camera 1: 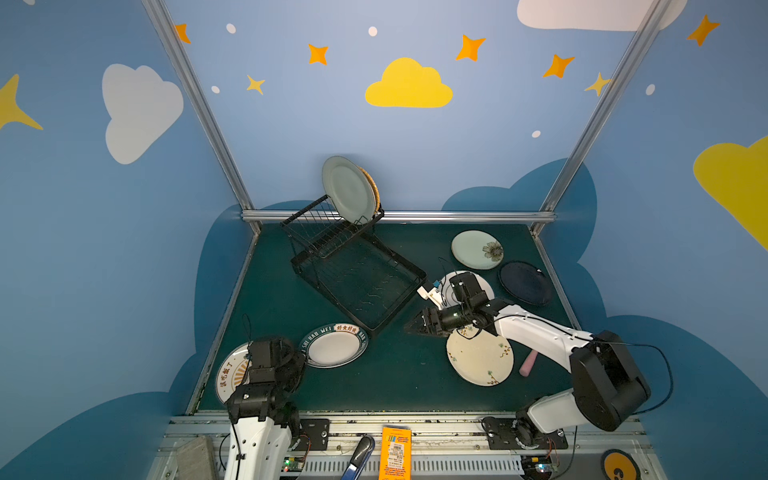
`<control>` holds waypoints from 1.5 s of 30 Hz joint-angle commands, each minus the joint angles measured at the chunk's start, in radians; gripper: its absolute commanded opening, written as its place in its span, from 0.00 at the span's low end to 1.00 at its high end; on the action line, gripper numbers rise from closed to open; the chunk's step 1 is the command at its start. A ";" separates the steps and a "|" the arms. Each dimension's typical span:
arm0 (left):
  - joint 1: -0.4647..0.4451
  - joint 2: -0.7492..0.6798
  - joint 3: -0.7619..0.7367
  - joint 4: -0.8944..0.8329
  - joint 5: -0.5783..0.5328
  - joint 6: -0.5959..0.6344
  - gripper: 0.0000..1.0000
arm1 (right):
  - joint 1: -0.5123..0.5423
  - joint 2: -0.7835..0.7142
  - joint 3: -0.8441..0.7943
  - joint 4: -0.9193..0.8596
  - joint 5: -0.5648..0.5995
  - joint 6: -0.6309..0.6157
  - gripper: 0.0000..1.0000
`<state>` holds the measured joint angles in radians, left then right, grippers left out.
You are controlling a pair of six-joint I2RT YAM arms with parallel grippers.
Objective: Load the plates into the dish rack
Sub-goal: 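Lift the green-rimmed white plate with the left gripper toward the right gripper, then grasp the plate's rim with the right gripper while the left releases it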
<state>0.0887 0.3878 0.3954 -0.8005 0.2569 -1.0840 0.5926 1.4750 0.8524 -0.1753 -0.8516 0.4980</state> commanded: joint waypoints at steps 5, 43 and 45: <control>0.002 -0.029 0.109 -0.081 -0.019 0.051 0.05 | 0.004 0.015 0.050 0.002 -0.018 0.005 0.88; -0.251 0.329 0.379 0.692 0.250 0.336 0.04 | -0.027 -0.058 0.352 -0.071 -0.089 0.043 0.86; -0.267 0.345 0.374 0.719 0.244 0.335 0.04 | -0.024 -0.048 0.366 -0.090 -0.081 0.042 0.83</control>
<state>-0.1585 0.7303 0.7311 -0.2127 0.4858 -0.7620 0.5598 1.4242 1.1755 -0.2451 -0.9630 0.5655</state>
